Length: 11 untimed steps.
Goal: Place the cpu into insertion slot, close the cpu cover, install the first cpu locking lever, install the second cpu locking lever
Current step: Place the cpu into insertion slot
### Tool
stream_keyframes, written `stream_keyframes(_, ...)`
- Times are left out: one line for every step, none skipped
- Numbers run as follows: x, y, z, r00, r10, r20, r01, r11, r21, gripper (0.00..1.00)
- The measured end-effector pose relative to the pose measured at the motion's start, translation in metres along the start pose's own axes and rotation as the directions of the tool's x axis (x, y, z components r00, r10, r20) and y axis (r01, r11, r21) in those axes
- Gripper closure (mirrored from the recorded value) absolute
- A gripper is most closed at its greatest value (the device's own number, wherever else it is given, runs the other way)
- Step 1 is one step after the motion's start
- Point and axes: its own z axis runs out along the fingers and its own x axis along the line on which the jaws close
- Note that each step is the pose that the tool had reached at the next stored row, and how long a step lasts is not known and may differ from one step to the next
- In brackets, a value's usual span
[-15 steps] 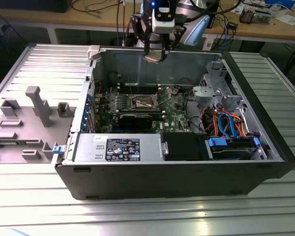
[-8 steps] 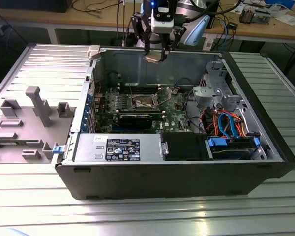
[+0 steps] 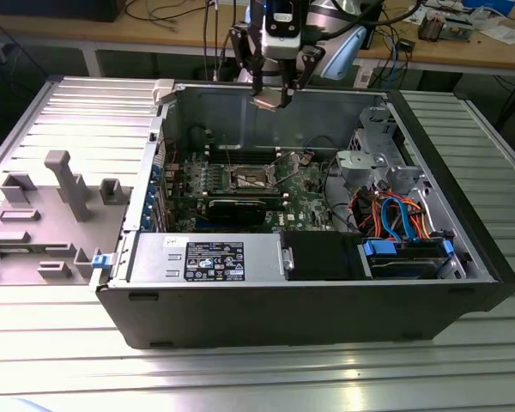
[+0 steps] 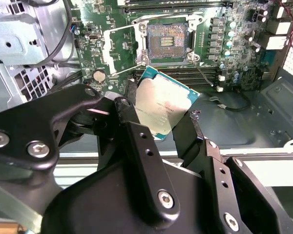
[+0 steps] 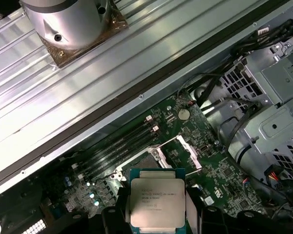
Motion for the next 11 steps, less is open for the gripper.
stream_keyframes(0.0000,0.0000,0.0001,0.9999,0.011,0.0010,-0.011,0.9999,-0.0003,0.46)
stream_keyframes(0.0000,0.0000,0.0001,0.9997,0.025,0.0022,-0.025,0.9997,-0.0004,0.46)
stream_keyframes(0.0000,0.0000,0.0001,0.9994,0.033,0.0030,-0.033,0.9994,-0.0005,0.46)
stream_keyframes(0.0000,0.0000,0.0001,0.9993,0.038,0.0033,-0.038,0.9993,-0.0006,0.46)
stream_keyframes(0.0000,0.0000,0.0001,0.9993,0.038,0.0034,-0.038,0.9993,-0.0007,0.46)
stream_keyframes(0.0000,0.0000,0.0001,0.9992,0.039,0.0034,-0.039,0.9992,-0.0008,0.46)
stream_keyframes(0.0000,0.0000,0.0001,0.9992,0.039,0.0034,-0.039,0.9992,-0.0008,0.46)
stream_keyframes(0.0000,0.0000,0.0001,0.9992,0.039,0.0035,-0.039,0.9992,-0.0008,0.46)
stream_keyframes(0.0000,0.0000,0.0001,0.9992,0.039,0.0035,-0.039,0.9992,-0.0008,0.46)
stream_keyframes(0.0000,0.0000,0.0001,0.9992,0.039,0.0035,-0.039,0.9992,-0.0007,0.46)
stream_keyframes(0.0000,0.0000,0.0001,0.9992,0.039,0.0035,-0.039,0.9992,-0.0008,0.46)
